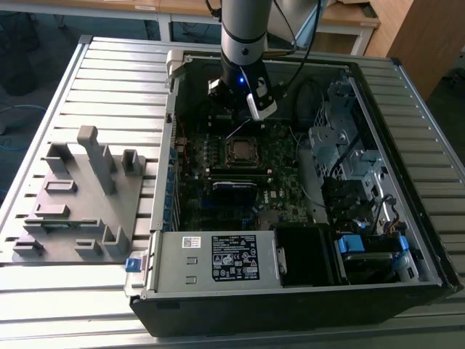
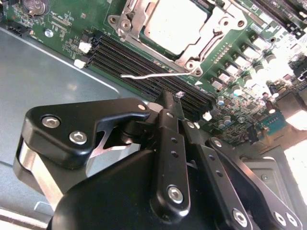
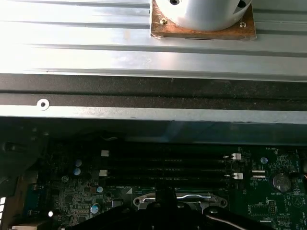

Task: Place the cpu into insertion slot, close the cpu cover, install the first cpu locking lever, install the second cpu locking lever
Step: 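Install the first cpu locking lever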

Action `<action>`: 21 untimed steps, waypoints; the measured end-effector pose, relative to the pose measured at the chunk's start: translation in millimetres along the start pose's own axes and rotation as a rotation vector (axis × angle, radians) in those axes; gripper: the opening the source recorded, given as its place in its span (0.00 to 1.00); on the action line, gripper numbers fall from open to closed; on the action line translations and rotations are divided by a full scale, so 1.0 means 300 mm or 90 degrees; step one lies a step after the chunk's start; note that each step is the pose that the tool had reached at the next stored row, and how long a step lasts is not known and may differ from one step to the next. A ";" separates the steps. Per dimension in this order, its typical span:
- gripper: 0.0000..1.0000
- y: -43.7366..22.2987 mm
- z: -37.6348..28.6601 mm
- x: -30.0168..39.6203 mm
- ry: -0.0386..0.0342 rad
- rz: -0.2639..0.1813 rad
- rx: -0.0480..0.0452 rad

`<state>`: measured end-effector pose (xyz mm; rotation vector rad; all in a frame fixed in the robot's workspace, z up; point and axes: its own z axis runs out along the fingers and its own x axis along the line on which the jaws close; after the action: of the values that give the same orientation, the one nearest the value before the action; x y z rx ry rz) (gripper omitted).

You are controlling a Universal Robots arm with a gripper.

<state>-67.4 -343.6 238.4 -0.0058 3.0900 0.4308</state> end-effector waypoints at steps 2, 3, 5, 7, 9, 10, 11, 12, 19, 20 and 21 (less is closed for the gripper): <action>0.10 -0.001 0.004 0.000 -0.0001 0.000 0.0009; 0.10 -0.002 0.007 0.000 0.0000 0.000 0.0017; 0.10 -0.004 0.016 0.000 -0.0001 0.000 0.0021; 0.10 -0.007 0.024 -0.003 0.0002 0.000 0.0022; 0.10 -0.009 0.032 -0.015 0.0018 0.001 0.0022; 0.10 -0.010 0.035 -0.023 0.0030 0.001 0.0022; 0.10 -0.011 0.038 -0.030 0.0040 0.001 0.0023; 0.10 -0.011 0.040 -0.035 0.0044 0.001 0.0022; 0.10 -0.017 0.063 -0.041 0.0048 0.001 0.0022; 0.10 -0.017 0.065 -0.041 0.0048 0.001 0.0022; 0.10 -0.017 0.066 -0.042 0.0048 0.001 0.0022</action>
<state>-54.3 -343.1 218.1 -0.0043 3.0985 0.4265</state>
